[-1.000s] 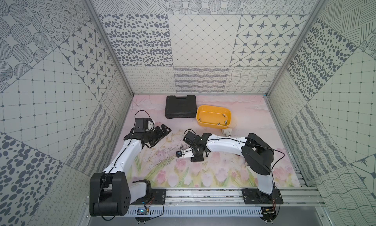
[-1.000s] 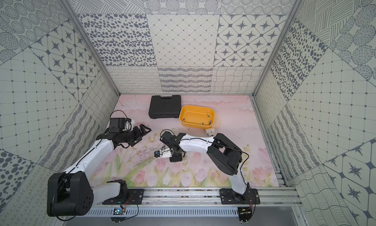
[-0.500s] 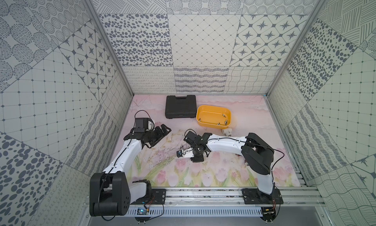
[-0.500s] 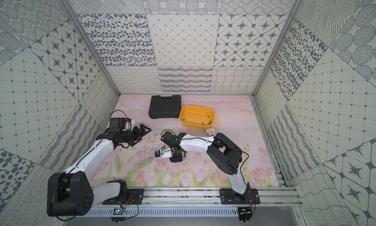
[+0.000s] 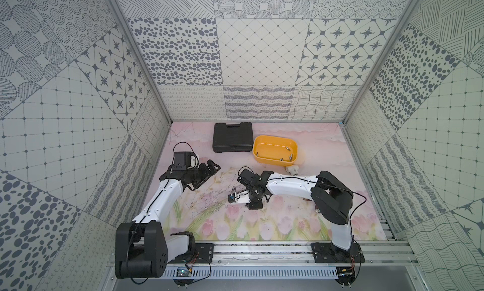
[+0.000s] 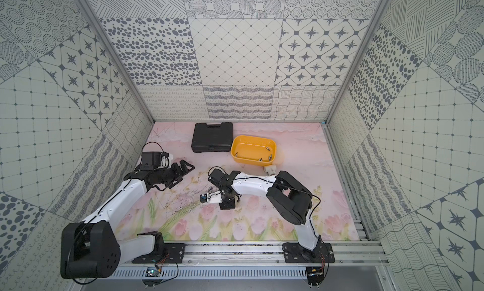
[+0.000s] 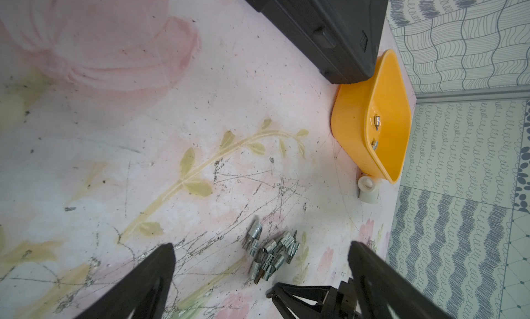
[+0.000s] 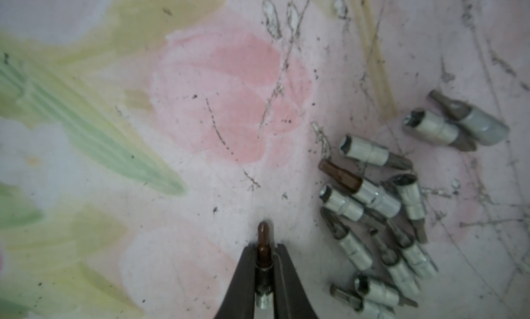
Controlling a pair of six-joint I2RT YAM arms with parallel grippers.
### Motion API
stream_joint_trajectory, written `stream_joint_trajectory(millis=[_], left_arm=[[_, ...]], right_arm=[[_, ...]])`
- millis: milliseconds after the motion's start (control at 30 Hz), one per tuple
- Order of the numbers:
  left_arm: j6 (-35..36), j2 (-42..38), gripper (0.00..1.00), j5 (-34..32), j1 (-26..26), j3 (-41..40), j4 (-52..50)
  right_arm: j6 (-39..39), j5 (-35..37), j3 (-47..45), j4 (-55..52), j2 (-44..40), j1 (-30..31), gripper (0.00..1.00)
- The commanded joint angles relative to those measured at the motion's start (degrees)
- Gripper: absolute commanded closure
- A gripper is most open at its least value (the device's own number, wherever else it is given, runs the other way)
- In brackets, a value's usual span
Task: Put the bit on the desktop into the storage box
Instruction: Pick up the screwdriver bit from the center of the board.
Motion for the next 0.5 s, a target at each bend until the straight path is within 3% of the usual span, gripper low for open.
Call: stream_joint_trajectory(millis=[0, 467], left_arm=[[0.77, -0.36, 0.01, -0.09, 0.31, 0.09, -0.16], [1.04, -0.64, 0.01, -0.22, 0.24, 0.06, -0.30]], right_arm=[[0.94, 0.41, -0.57, -2.39, -0.40, -0.32, 0.90], [7.49, -1.02, 0.63, -2.34, -6.68, -1.49, 0.93]])
